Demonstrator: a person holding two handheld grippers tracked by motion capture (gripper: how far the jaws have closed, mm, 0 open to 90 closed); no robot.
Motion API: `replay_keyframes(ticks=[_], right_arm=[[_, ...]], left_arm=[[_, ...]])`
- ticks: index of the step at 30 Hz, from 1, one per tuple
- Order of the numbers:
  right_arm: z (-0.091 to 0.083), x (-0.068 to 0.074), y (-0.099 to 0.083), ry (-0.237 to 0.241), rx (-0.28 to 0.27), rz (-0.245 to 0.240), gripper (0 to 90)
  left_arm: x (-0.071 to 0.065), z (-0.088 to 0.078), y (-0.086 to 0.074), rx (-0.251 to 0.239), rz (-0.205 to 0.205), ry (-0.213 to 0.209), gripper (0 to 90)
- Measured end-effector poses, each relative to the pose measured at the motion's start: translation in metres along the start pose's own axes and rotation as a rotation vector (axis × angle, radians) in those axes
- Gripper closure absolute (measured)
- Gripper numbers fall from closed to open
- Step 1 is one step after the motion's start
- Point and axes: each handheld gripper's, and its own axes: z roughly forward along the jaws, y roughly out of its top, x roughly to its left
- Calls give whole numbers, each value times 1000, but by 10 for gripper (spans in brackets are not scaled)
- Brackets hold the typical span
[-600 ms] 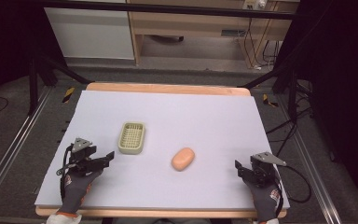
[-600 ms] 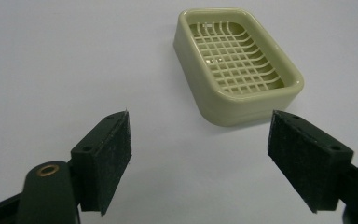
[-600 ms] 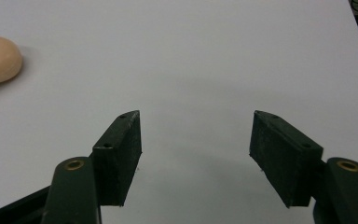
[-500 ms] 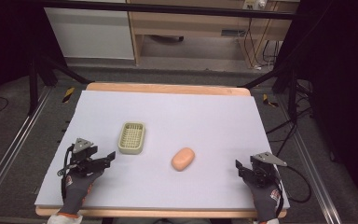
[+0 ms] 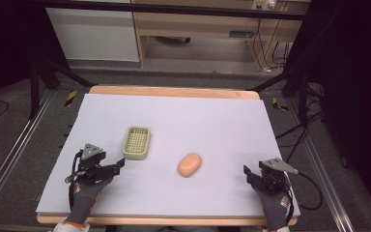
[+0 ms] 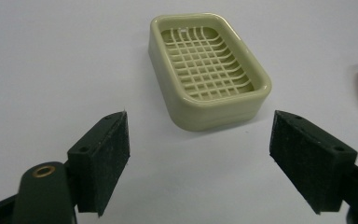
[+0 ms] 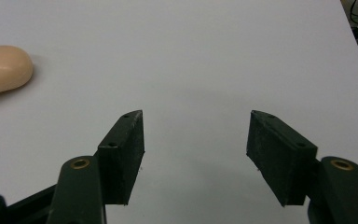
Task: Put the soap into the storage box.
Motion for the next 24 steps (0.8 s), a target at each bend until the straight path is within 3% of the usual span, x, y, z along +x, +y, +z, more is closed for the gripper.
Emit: replay_keyframes(ticks=[24], right_arm=[[0,2,0,-7,7,-12,356]], left_arm=[[-26,2,10,-4,62,-41,137]])
